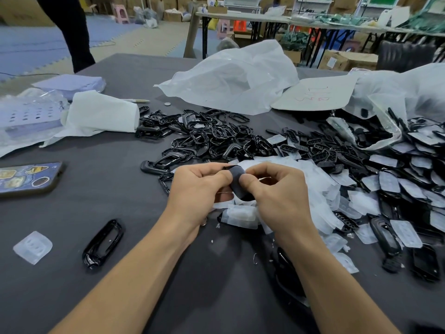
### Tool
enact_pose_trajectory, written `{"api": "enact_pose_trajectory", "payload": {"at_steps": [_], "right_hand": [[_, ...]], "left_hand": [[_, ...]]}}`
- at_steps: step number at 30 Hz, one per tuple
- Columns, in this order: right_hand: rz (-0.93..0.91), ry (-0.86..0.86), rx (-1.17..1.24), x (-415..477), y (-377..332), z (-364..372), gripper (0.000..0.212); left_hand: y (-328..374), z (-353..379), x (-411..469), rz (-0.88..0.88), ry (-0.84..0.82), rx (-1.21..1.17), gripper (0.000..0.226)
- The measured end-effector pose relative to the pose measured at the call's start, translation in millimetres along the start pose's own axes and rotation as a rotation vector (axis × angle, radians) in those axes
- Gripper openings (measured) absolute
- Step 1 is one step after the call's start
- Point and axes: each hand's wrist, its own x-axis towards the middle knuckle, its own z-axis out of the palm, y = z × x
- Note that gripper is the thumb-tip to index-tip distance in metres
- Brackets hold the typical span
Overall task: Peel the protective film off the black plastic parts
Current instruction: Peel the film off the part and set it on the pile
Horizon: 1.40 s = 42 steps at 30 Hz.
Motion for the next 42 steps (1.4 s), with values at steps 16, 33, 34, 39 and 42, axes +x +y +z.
{"api": "enact_pose_trajectory", "payload": {"at_steps": [16, 33, 34, 39, 42], "right_hand": [[-0.044, -0.061, 0.032, -0.7, 0.8, -2.3, 0.013], [-0.131, -0.084, -0.040, -4.7, -4.1, -1.9, 0.019], [-0.119, -0.074, -0.006, -4.4, -4.2, -1.8, 0.019], [-0.027, -0.031, 0.170, 0.9, -3.1, -4.0, 0.024], [-0.031, 0.009, 0.169, 2.0, -2.6, -4.5, 0.031]], "left_hand": [[-2.3, -2.8, 3.6, 0.076, 0.124, 0.059, 0.016], [-2.9, -4.9, 1.8, 0.338, 0.130, 0.354, 0.037], [-2.4, -5.6, 2.4, 0.337, 0.143, 0.338, 0.038], [-5.1, -4.5, 5.0, 0.320, 0.186, 0.260, 0.036], [-7.3, -2.2, 4.6, 0.317, 0.153, 0.263, 0.025]]}}
